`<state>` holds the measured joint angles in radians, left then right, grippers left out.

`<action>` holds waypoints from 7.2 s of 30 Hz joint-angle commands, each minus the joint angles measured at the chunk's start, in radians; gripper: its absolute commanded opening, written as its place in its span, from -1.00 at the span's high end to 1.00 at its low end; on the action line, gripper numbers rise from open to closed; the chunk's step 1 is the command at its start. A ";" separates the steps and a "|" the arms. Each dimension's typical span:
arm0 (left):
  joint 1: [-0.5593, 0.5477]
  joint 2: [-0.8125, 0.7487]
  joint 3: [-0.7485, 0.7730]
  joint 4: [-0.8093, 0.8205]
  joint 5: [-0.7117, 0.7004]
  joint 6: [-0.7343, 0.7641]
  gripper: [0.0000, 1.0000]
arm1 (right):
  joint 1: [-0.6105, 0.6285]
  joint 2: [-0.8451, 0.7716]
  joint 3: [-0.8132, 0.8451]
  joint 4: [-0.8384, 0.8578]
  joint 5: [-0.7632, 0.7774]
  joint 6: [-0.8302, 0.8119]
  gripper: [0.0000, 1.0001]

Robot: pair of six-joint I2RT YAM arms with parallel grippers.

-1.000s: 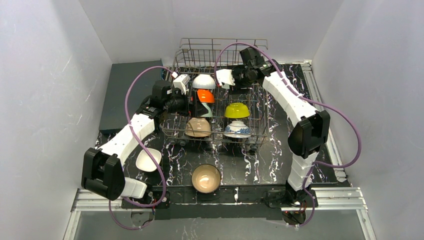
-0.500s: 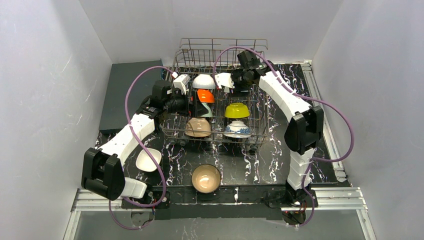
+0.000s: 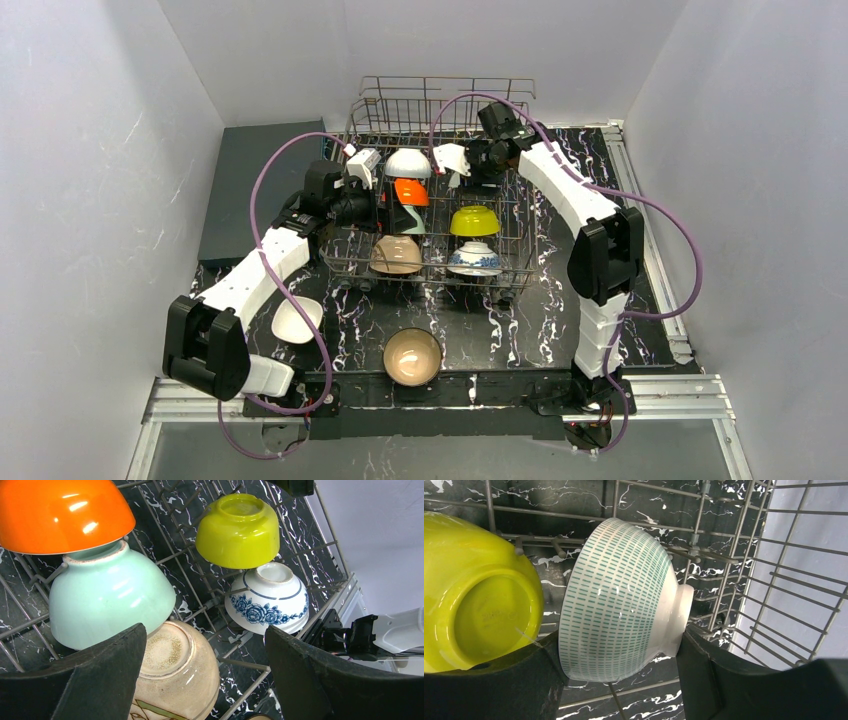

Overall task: Load the bowls into the dish rack
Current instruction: Place the bowl in the dish rack, then pick up the bowl from the center of the board.

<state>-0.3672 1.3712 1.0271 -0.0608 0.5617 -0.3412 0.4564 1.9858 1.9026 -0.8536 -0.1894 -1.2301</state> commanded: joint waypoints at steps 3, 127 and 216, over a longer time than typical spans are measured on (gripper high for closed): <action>0.007 0.005 0.008 -0.010 0.024 0.002 -0.72 | -0.033 -0.016 -0.009 0.042 0.003 0.006 0.97; 0.007 0.061 0.024 -0.007 0.061 -0.022 -0.73 | -0.027 -0.073 -0.058 0.087 -0.071 -0.035 0.97; -0.611 -0.429 -0.270 -0.733 -0.471 -0.466 -0.24 | -0.019 -0.770 -0.752 0.432 -0.005 1.483 -0.97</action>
<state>-0.9146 0.9009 0.7792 -0.7799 0.1677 -0.7391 0.4385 1.2346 1.1603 -0.4706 -0.1349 0.2195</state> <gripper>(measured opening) 0.622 0.985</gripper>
